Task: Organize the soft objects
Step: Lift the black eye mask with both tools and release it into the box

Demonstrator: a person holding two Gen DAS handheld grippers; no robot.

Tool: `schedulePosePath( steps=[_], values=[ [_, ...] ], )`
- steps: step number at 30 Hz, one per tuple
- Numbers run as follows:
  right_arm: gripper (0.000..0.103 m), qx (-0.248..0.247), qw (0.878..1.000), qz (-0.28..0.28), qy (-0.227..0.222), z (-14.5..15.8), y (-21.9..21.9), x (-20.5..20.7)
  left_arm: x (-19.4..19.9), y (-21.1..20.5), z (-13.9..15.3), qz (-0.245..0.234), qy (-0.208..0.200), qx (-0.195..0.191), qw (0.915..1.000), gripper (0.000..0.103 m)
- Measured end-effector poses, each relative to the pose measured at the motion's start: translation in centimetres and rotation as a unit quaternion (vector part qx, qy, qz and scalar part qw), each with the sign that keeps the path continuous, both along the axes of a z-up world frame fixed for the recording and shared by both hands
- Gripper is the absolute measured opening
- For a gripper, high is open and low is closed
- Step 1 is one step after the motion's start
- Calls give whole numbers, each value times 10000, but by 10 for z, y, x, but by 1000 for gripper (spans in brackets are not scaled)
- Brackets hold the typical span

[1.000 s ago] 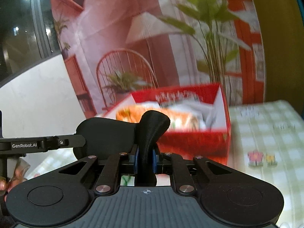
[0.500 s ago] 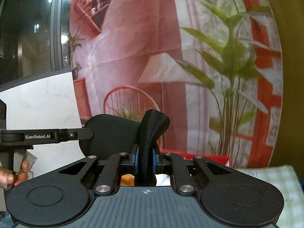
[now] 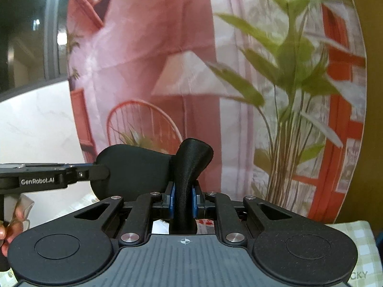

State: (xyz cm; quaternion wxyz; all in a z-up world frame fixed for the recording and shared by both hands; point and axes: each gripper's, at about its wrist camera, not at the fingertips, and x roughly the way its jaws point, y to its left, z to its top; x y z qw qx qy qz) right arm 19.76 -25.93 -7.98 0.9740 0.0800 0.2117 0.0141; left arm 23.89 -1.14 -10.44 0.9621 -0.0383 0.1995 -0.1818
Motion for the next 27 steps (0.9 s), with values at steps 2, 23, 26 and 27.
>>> schedulePosePath(
  steps=[2, 23, 26, 27],
  values=[
    [13, -38, 9998, -52, 193, -11, -2, 9, 9, -1, -11, 1, 218, 45, 9998, 19],
    [85, -410, 9879, -654, 1349, -73, 10, 5, 1, 8, -36, 196, 521, 326, 9979, 98],
    [97, -527, 9884, -653, 1263, -71, 16, -3, -7, 12, -33, 256, 550, 320, 9976, 101],
    [99, -562, 9885, -647, 1243, -69, 18, -5, -10, 14, -33, 274, 558, 307, 9976, 103]
  ],
)
